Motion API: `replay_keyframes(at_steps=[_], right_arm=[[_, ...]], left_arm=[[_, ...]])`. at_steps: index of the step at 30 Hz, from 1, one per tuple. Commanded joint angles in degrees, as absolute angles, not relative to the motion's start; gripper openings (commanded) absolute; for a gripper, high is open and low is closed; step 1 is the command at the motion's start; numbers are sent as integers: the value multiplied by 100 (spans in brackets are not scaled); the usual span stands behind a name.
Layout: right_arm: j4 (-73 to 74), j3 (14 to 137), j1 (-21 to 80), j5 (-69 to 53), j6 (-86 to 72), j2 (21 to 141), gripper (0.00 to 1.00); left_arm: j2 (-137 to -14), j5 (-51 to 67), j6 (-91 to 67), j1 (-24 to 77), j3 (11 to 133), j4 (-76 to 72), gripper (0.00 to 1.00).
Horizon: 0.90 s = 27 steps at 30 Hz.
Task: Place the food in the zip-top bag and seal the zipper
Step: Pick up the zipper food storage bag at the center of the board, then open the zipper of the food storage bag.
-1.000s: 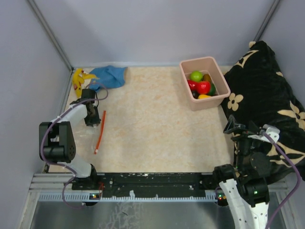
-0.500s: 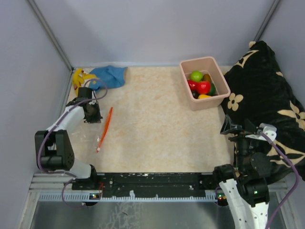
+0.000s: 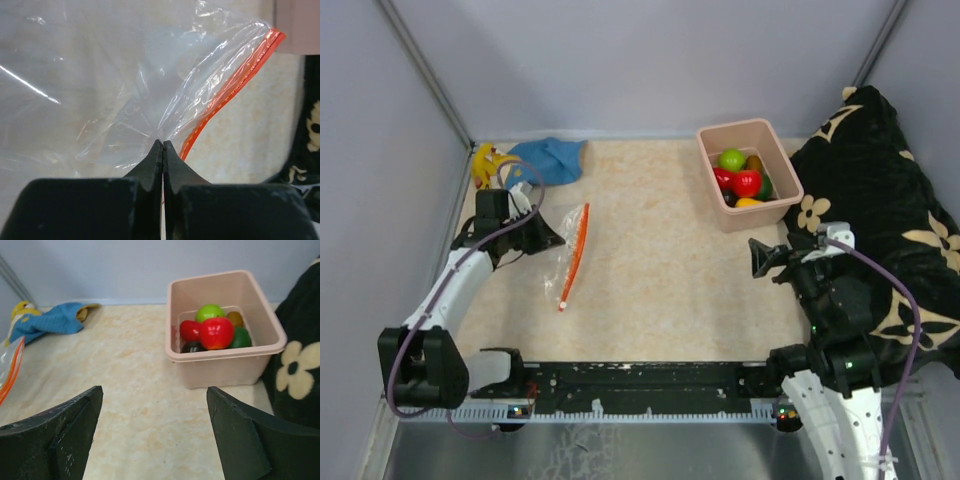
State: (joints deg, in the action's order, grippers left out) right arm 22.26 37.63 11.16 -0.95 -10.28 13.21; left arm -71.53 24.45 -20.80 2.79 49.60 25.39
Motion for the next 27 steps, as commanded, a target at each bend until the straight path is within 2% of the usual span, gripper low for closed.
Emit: replay_keyframes(at_steps=[1, 11, 18, 27], right_arm=[[1555, 3807, 1195, -1319, -1240, 1830, 85], [-206, 2859, 1195, -2202, -2177, 2563, 83], [-1062, 2497, 1309, -2401, -2800, 2851, 81], [-1846, 2350, 2574, -1587, -2961, 3608, 76]], left_arm=[[-6511, 3141, -2868, 478, 4703, 1609, 0], [-5723, 3451, -4440, 799, 3702, -38, 0], [-5566, 2936, -5708, 1586, 3024, -1639, 0], [-5948, 2338, -6355, 2400, 2956, -2832, 0]])
